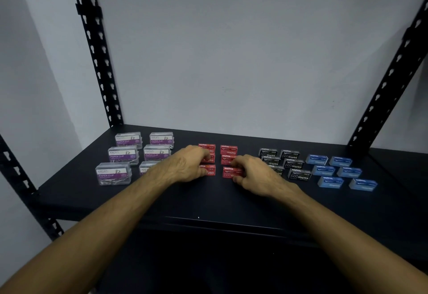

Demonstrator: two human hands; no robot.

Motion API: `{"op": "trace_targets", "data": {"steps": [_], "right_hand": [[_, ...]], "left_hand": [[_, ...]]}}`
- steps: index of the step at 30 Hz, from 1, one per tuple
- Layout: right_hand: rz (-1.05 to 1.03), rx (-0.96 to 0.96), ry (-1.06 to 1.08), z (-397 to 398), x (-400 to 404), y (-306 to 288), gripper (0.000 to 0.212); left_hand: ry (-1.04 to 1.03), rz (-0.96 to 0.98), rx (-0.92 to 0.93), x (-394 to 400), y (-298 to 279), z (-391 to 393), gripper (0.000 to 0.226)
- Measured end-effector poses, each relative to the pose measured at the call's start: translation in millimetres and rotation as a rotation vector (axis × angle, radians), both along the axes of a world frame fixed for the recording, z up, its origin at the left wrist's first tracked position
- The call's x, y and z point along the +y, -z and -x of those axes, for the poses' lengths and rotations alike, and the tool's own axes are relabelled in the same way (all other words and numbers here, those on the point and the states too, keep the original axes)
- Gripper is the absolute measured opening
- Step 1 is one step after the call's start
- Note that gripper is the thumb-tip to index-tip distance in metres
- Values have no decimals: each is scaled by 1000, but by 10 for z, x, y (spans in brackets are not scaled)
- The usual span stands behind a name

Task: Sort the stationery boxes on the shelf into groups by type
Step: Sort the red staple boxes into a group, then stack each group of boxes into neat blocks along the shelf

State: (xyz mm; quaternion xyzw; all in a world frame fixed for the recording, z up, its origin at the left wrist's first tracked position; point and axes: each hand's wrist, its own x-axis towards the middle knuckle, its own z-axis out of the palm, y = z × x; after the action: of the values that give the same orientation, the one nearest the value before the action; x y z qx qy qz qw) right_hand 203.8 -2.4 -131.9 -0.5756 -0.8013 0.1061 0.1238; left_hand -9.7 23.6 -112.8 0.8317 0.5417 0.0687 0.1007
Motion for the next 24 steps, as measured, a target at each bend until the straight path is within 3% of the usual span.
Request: {"op": "trace_targets", "data": {"steps": [5, 10, 18, 24], "right_hand": [[-165, -113, 36, 55, -87, -90, 33], [-288, -87, 20, 262, -123, -258, 26], [-272, -10, -145, 920, -112, -361, 30], [-226, -19, -273, 1394, -41, -299, 46]], "left_hand": [[22, -109, -5, -97, -220, 118, 38], [38, -107, -139, -179, -466, 453, 31], [-141, -64, -92, -213, -578, 1438, 17], [-214, 18, -47, -349, -451, 1893, 30]]}}
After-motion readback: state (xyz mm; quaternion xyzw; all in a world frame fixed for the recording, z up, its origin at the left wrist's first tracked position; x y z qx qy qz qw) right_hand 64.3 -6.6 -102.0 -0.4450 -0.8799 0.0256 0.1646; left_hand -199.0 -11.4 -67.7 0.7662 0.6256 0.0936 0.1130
